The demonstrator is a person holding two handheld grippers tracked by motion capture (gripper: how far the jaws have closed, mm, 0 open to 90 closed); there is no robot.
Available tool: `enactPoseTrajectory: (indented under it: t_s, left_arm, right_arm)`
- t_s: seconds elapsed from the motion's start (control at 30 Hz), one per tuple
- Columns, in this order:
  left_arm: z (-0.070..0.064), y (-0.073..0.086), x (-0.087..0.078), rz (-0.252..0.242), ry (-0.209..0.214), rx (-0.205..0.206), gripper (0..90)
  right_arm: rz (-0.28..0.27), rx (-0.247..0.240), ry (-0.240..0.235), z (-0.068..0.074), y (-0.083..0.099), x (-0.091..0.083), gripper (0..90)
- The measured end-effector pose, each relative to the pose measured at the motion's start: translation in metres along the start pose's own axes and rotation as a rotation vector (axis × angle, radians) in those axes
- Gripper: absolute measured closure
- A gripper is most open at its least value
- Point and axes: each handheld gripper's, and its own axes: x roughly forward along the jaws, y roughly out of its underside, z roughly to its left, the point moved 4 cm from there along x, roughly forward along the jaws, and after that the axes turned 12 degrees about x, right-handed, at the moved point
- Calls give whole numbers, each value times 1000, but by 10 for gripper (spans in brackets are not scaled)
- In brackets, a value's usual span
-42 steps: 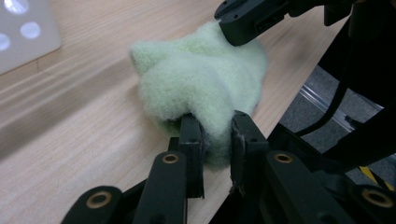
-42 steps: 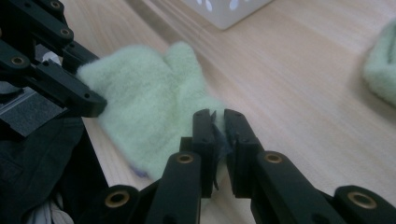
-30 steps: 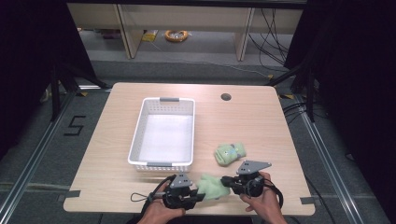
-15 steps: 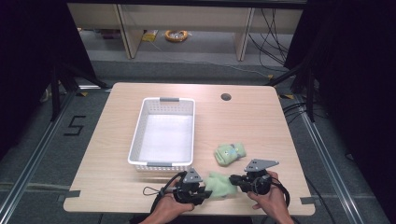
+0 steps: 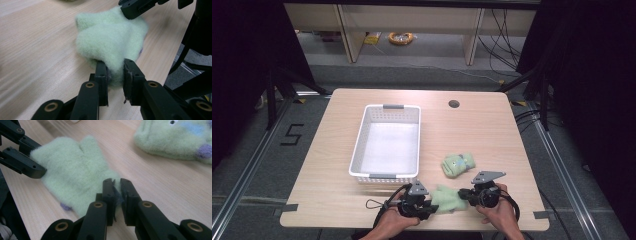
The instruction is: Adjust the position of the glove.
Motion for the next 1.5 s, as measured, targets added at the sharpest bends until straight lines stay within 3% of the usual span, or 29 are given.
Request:
enactPoseTrajectory:
  t_s: [0.13, 0.27, 0.37, 0.4, 0.43, 0.47, 0.53, 0.57, 0.6, 0.63, 0.7, 0.8, 0.9, 1.0, 1.27, 1.3, 1.33, 1.4, 1.5]
  left_arm:
    - [0, 2, -1, 16, 6, 20, 613]
    - [0, 1, -5, 7, -25, 19, 514]
    - [4, -2, -13, 3, -47, 47, 449]
    - [4, -2, -13, 3, -47, 47, 432]
    - [4, -3, -16, -8, -50, 20, 408]
    - [4, -3, -16, -8, -50, 20, 387]
    - [4, -4, -19, -29, -54, 10, 360]
    - [4, -5, -23, -37, -50, 3, 349]
    - [4, -5, -23, -37, -50, 3, 339]
    - [3, -5, -25, -47, -54, -13, 329]
    - [4, -3, -27, -43, -52, 2, 315]
    - [5, 0, -31, -52, -52, -15, 297]
    - [5, 3, -36, -50, -47, -31, 294]
    - [5, 4, -38, -55, -43, -37, 288]
    - [0, 12, -41, -44, -33, -38, 282]
    - [-1, 12, -41, -52, -34, -42, 280]
    - [0, 14, -42, -43, -34, -21, 278]
    - [-2, 16, -43, -48, -35, -28, 277]
    - [-2, 21, -46, -39, -37, -22, 273]
  right_arm:
    - [17, 10, 7, -1, 1, -2, 801]
    - [4, 14, 3, -2, 0, -2, 747]
    - [-9, 44, 0, -2, 0, -1, 681]
    - [-9, 44, 0, -2, 0, -1, 681]
    - [10, 74, -15, -2, 1, -4, 632]
    - [-1, 76, 9, -2, 0, -6, 608]
    - [-27, 80, 8, -2, -2, -9, 539]
    - [-28, 116, 18, 0, -2, -12, 536]
    - [-28, 116, 18, 0, -2, -12, 536]
    - [-58, 70, 30, -4, -5, -15, 519]
    - [-86, 54, 46, -6, -9, -17, 507]
    - [-101, 45, 49, -8, -12, -19, 507]
    - [-119, 26, 83, -14, -19, -23, 525]
    - [-131, 46, 84, -15, -22, -23, 525]
    - [-130, 24, 111, -28, -38, -16, 539]
    - [-121, 54, 107, -27, -40, -14, 545]
    - [-121, 28, 112, -30, -42, -12, 545]
    - [-122, 17, 114, -34, -46, -9, 545]
    - [-126, 28, 118, -38, -53, -5, 552]
